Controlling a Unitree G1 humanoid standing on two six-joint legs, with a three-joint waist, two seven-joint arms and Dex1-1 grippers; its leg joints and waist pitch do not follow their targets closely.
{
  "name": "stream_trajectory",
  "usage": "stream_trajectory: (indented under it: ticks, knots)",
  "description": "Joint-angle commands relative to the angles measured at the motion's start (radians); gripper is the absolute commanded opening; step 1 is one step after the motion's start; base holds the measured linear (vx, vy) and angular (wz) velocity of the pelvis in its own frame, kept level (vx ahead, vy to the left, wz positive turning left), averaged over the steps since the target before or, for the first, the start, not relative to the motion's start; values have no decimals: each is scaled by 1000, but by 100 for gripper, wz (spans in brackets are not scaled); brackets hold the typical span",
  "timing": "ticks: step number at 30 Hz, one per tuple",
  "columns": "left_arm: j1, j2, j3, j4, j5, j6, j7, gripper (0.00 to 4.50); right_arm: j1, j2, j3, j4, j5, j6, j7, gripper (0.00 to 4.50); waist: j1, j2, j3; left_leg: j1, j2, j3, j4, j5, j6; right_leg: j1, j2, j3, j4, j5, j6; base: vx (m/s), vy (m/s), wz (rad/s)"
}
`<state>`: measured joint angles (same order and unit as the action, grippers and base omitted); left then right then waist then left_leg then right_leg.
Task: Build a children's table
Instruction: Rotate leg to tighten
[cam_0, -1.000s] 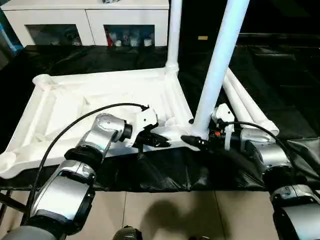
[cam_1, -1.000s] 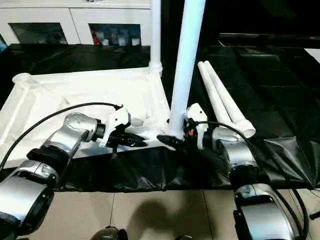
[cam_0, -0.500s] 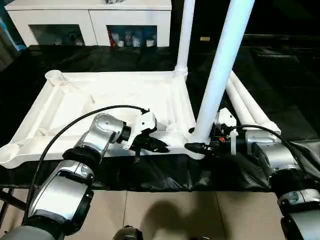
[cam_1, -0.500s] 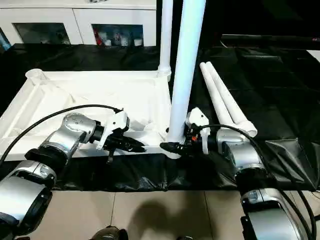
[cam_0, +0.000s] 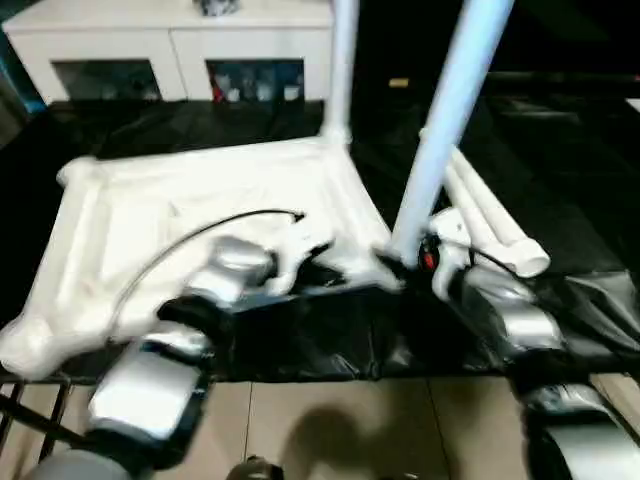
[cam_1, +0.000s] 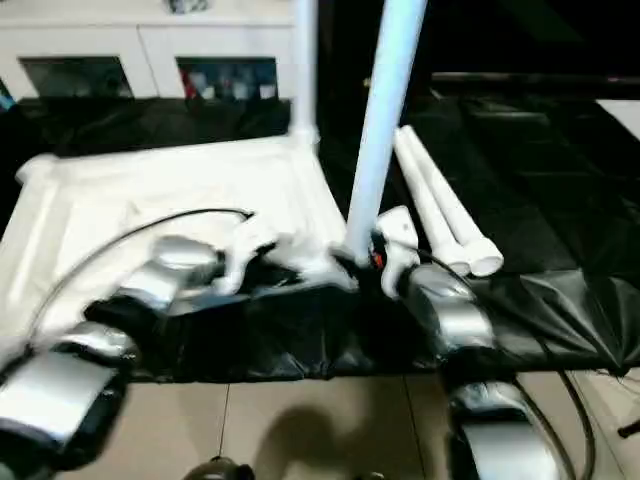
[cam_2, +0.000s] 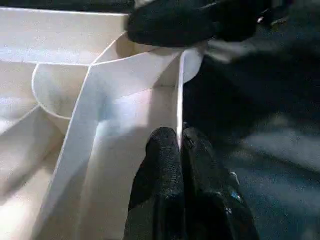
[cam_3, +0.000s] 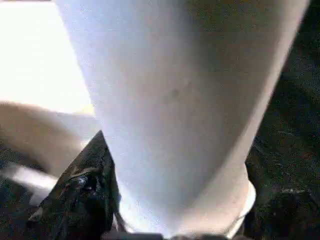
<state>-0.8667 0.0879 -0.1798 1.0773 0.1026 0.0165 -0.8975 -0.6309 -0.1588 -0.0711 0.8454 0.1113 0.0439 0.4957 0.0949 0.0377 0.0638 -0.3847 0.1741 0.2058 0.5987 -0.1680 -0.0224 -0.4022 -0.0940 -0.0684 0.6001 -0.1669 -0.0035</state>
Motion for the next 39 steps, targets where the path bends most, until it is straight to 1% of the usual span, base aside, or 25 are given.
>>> stream_trajectory:
  ticks: [1, 2, 3, 8, 9, 11, 13, 14, 16, 17, 18, 21, 23, 24, 26, 27, 28, 30, 31, 33, 34, 35, 36, 38, 39]
  knots:
    - [-48, -65, 27, -30, -36, -17, 75, 0, 0, 68, 24, 62, 8, 37, -55, 279, -10, -6, -70, 31, 57, -41, -84, -370, -22, 34, -70, 40, -93, -386, -219, 0, 0, 0]
    - [-47, -76, 25, -30, -32, -17, 93, 0, -13, 82, 16, 79, 12, 37, -84, 279, -10, -2, -73, 32, 56, -39, -83, -355, -15, 34, -70, 41, -90, -353, -222, 0, 0, 0]
    - [-44, -83, 19, -31, -23, -26, 113, 0, -25, 94, 9, 94, 13, 31, -109, 279, -15, -3, -73, 24, 54, -39, -83, -338, -2, 39, -69, 41, -87, -327, -225, 0, 0, 0]
    - [-26, -93, 1, -36, -2, -48, 130, 0, -59, 133, 8, 138, -9, -14, -170, 279, -14, 0, -78, 23, 53, -33, -79, -286, 29, 40, -68, 41, -84, -264, -234, 0, 0, 0]
    - [-24, -91, 2, -35, 0, -50, 134, 0, -65, 140, 7, 148, -16, -26, -176, 279, -13, -4, -78, 22, 53, -33, -79, -283, 34, 41, -69, 40, -83, -263, -237, 0, 0, 0]
    - [-25, -86, 4, -32, 1, -54, 137, 0, -71, 144, 9, 159, -30, -41, -189, 279, -14, -1, -77, 23, 54, -33, -80, -289, 35, 40, -70, 40, -85, -278, -236, 0, 0, 0]
    - [-27, -76, 6, -27, 0, -63, 132, 0, -79, 141, 15, 173, -42, -59, -197, 334, -15, -4, -76, 23, 54, -33, -81, -296, 32, 39, -70, 40, -87, -305, -229, 0, 0, 0]
    - [-27, -75, 6, -27, 0, -63, 131, 0, -80, 141, 14, 175, -41, -61, -196, 348, -16, -4, -76, 24, 54, -34, -81, -303, 30, 39, -70, 40, -88, -315, -225, 0, 0, 0]
    - [-26, -62, 7, -24, -2, -73, 113, 0, -93, 143, -2, 184, -19, -77, -175, 354, -17, -3, -74, 24, 55, -34, -83, -317, 29, 38, -70, 40, -90, -325, -221, 0, 0, 0]
    - [-24, -55, 7, -25, -5, -81, 96, 0, -97, 141, -3, 181, -13, -91, -155, 374, -17, -10, -74, 23, 54, -33, -84, -318, 31, 38, -70, 40, -91, -328, -219, 0, 0, 0]
    - [-19, -45, 5, -30, -10, -96, 62, 0, -100, 134, -2, 177, -12, -99, -138, 387, -17, -7, -75, 22, 55, -35, -84, -313, 34, 39, -71, 41, -90, -327, -218, 0, 0, 0]
    - [-6, -13, 3, -43, -23, -124, -17, 0, -105, 106, 0, 171, -10, -120, -62, 395, -19, -7, -77, 16, 55, -33, -82, -289, 48, 43, -71, 40, -85, -291, -228, 0, 0, 0]
    - [0, 2, 3, -48, -29, -138, -61, 0, -105, 86, 5, 168, -14, -125, -11, 395, -19, -8, -79, 17, 57, -30, -79, -259, 59, 43, -70, 40, -79, -246, -244, 0, 0, 0]
    - [6, 15, -1, -53, -32, -148, -101, 0, -100, 66, 18, 161, -20, -128, 40, 395, -14, -6, -81, 15, 57, -27, -75, -226, 74, 46, -69, 38, -72, -199, -264, 0, 0, 0]
    - [14, 31, -9, -59, -34, -158, -150, 0, -90, 41, 38, 145, -22, -129, 115, 395, -11, -6, -84, 13, 59, -26, -72, -204, 87, 47, -69, 38, -66, -162, -274, 0, 0, 0]
    - [17, 39, -14, -60, -33, -163, -173, 0, -85, 29, 47, 137, -23, -128, 154, 395, -8, -8, -85, 11, 58, -26, -69, -181, 103, 49, -69, 37, -61, -127, -284, 0, 0, 0]
    - [19, 43, -15, -61, -35, -166, -187, 0, -80, 20, 55, 131, -25, -130, 177, 395, -7, -8, -86, 10, 58, -24, -68, -173, 110, 49, -68, 37, -60, -114, -287, 0, 0, 0]
    - [36, 69, -22, -74, -49, -185, -293, 0, -51, -41, 99, 91, -47, -135, 320, 395, 0, -11, -86, 10, 59, -24, -64, -150, 132, 49, -68, 35, -56, -87, -296, 0, 0, 0]
    - [36, 70, -22, -74, -49, -186, -297, 0, -50, -43, 100, 89, -47, -135, 325, 395, 1, -10, -86, 10, 60, -23, -63, -152, 137, 46, -68, 36, -55, -90, -297, 0, 0, 0]
    - [46, 84, -23, -86, -65, -180, -374, 0, -35, -79, 120, 67, -47, -132, 429, 395, 4, -8, -86, 13, 63, -24, -64, -169, 130, 45, -70, 37, -58, -120, -297, 0, 0, 0]
    - [52, 94, -27, -91, -70, -180, -415, 0, -29, -98, 129, 52, -40, -126, 488, 395, 3, -6, -83, 12, 62, -23, -65, -181, 125, 43, -67, 37, -61, -138, -297, 0, 0, 0]
    - [52, 94, -27, -91, -71, -180, -416, 0, -29, -99, 129, 51, -40, -126, 490, 395, 5, -7, -82, 14, 63, -24, -66, -192, 121, 43, -67, 37, -62, -152, -295, 0, 0, 0]
    - [58, 111, -37, -93, -70, -190, -465, 0, -21, -129, 143, 20, -16, -99, 595, 395, 4, -7, -81, 15, 64, -24, -67, -209, 114, 42, -67, 37, -64, -168, -295, 0, 0, 0]
    - [60, 123, -44, -88, -66, -199, -496, 0, -16, -150, 156, -6, 0, -76, 672, 395, 6, -4, -81, 15, 65, -25, -69, -224, 112, 42, -68, 38, -65, -185, -291, 0, 0, 0]
    - [60, 126, -44, -86, -65, -201, -501, 0, -14, -154, 160, -13, 3, -70, 689, 369, 8, -5, -82, 18, 67, -26, -69, -227, 109, 41, -68, 39, -65, -186, -291, 0, 0, 0]
